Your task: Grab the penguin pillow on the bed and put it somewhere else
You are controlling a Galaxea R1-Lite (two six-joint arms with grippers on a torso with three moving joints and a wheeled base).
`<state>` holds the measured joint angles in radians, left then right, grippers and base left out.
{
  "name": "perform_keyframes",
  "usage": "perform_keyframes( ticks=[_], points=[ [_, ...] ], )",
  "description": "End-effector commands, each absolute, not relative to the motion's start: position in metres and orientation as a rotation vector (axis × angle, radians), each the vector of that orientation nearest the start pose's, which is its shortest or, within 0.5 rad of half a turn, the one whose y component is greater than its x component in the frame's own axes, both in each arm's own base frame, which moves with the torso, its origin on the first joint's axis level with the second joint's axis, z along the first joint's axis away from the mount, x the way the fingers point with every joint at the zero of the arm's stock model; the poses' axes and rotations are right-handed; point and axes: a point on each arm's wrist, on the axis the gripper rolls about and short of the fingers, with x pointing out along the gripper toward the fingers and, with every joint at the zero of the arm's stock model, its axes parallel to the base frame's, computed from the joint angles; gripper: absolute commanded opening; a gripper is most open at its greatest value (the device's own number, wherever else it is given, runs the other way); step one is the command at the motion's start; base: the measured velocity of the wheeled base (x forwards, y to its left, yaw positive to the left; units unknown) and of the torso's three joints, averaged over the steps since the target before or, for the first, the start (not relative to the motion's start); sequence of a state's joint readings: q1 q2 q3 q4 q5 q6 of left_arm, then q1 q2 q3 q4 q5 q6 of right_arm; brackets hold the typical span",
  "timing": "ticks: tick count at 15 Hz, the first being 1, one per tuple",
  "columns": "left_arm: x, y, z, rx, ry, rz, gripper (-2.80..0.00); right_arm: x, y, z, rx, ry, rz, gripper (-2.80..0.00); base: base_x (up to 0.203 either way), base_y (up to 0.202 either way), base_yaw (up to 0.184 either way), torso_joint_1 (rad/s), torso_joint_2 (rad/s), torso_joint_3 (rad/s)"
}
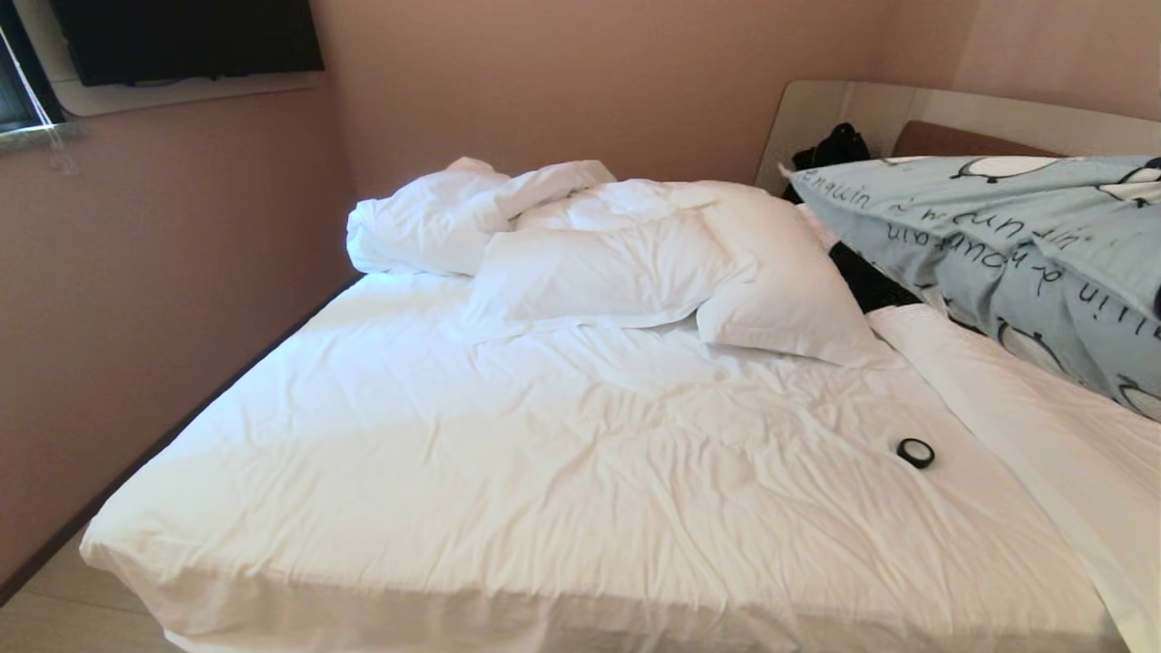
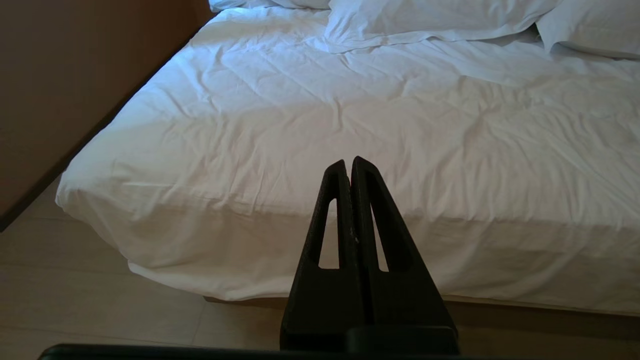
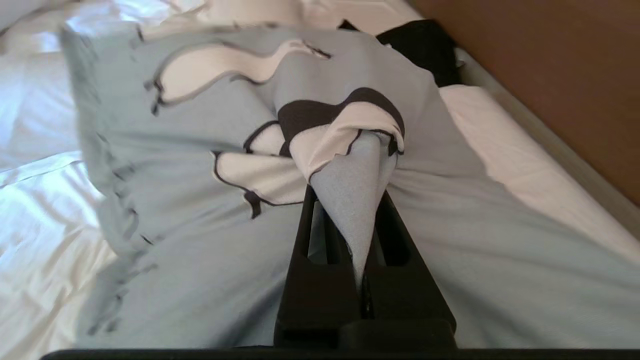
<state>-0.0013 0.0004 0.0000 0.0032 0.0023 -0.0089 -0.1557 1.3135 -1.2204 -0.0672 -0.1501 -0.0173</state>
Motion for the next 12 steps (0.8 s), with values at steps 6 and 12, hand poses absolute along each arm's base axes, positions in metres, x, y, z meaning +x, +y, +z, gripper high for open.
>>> perform_keyframes(
  ticks=[6,12],
  points=[
    [-0.023,0.000,0.075,-0.009,0.005,0.002,-2.80,0.192,-0.061,0.327,-0.031,0.097,-0.788,-2.80,0.000,0.000,0.000,0.000,0.00,0.000],
    [-0.023,0.000,0.075,-0.009,0.005,0.002,-2.80,0.139,-0.105,0.321,-0.122,0.165,-1.151,-2.80,0.000,0.000,0.000,0.000,0.00,0.000]
  ],
)
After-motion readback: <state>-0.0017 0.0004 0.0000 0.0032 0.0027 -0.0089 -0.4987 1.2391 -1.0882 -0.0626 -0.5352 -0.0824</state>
